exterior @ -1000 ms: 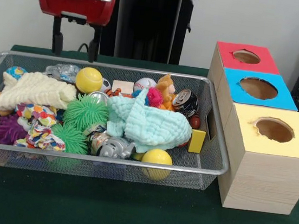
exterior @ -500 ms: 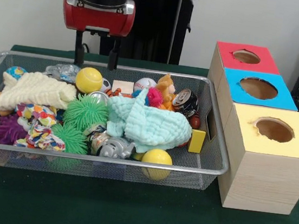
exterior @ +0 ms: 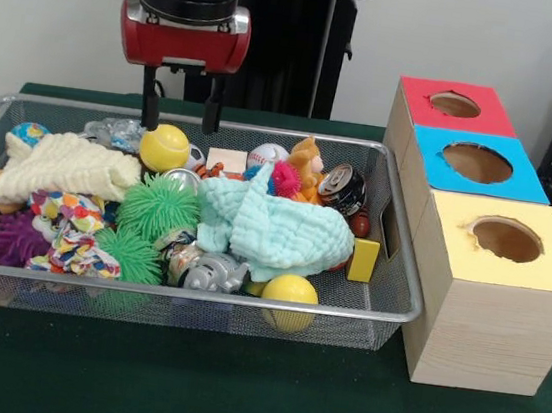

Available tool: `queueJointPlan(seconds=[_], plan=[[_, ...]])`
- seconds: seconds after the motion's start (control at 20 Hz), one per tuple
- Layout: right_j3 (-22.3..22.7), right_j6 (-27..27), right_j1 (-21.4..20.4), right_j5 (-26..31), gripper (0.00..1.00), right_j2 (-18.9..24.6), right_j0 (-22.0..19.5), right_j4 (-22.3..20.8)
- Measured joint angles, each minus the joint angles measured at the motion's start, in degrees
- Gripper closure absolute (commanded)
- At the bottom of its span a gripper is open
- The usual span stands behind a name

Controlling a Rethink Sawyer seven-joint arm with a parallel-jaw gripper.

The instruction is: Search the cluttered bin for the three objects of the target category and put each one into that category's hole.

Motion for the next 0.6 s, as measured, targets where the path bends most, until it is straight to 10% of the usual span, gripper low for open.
queueJointPlan(seconds=[0.6], plan=[[0.14, 0.0, -0.15, 0.0, 0.0, 4.7, -5.84, -0.31]])
